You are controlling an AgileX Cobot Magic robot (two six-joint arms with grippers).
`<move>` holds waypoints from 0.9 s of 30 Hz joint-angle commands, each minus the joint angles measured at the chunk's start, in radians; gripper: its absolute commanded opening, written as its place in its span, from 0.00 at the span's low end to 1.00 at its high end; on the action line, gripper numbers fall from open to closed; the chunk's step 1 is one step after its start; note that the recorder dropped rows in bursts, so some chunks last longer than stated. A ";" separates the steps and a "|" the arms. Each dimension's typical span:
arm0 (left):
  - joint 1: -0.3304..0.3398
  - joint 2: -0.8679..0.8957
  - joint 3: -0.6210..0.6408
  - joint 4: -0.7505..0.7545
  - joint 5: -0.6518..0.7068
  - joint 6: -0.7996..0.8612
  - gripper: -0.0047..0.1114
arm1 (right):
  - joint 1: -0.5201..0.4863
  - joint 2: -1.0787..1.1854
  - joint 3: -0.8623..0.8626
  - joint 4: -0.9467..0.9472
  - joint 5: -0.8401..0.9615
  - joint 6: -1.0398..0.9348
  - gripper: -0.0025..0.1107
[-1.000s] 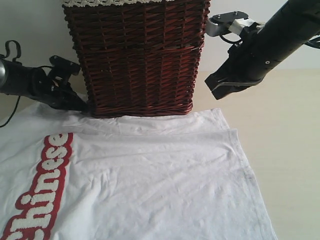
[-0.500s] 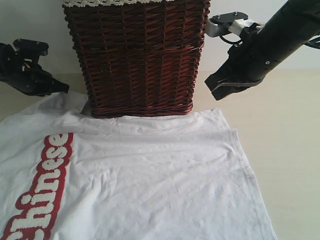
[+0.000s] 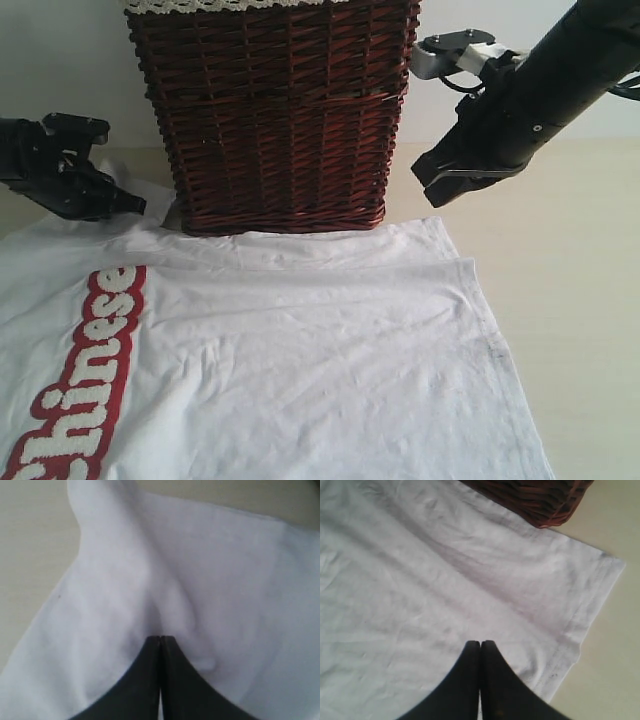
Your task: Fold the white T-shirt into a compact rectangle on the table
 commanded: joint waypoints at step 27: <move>0.035 -0.151 -0.036 0.003 0.270 0.019 0.04 | -0.004 -0.008 -0.005 -0.004 -0.005 -0.028 0.03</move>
